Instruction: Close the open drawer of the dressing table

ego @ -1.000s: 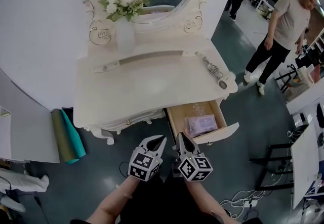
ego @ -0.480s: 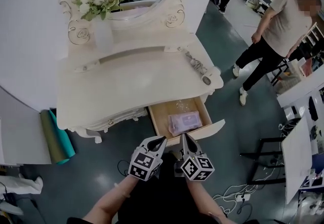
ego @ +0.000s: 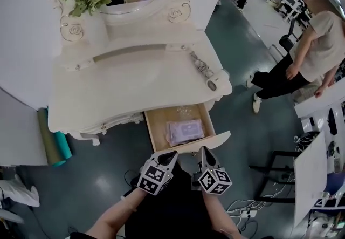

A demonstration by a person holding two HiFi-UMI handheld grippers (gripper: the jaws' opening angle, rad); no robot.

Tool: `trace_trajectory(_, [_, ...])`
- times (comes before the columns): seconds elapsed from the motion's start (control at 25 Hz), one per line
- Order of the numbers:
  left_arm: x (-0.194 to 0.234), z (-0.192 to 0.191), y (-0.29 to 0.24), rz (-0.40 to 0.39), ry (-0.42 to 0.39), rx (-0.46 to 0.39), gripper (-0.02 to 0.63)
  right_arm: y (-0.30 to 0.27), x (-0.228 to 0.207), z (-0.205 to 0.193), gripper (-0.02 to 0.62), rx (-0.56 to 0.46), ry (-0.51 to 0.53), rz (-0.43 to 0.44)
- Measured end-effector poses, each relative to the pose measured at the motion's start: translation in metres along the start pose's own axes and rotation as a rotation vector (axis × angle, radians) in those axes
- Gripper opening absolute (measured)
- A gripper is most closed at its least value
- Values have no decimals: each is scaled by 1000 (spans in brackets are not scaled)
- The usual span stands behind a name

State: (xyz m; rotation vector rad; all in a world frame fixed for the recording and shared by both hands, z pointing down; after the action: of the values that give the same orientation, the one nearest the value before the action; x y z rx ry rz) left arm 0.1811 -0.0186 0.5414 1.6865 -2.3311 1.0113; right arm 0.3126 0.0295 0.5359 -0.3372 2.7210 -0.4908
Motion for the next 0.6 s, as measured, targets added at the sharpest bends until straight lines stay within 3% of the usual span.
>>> trace_trajectory(0.32, [-29, -31, -37, 13, 54, 65, 17, 1, -66, -20, 25, 89, 26, -5])
trace_trajectory(0.6, [-42, -55, -69, 39, 106, 110, 17, 0, -98, -42, 25, 178, 60, 29])
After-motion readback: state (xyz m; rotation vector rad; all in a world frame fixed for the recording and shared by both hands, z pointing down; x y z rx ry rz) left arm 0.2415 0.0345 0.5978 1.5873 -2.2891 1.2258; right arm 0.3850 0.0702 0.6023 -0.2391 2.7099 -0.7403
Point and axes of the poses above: the fingertips, and each gripper's own axes: y backward along the fingers, x to its left, z out of its top, the point moved 3 cm from there along y, backward along the fingers, and after that the axes turned 8 degrees about y, right-handed, at the moved point
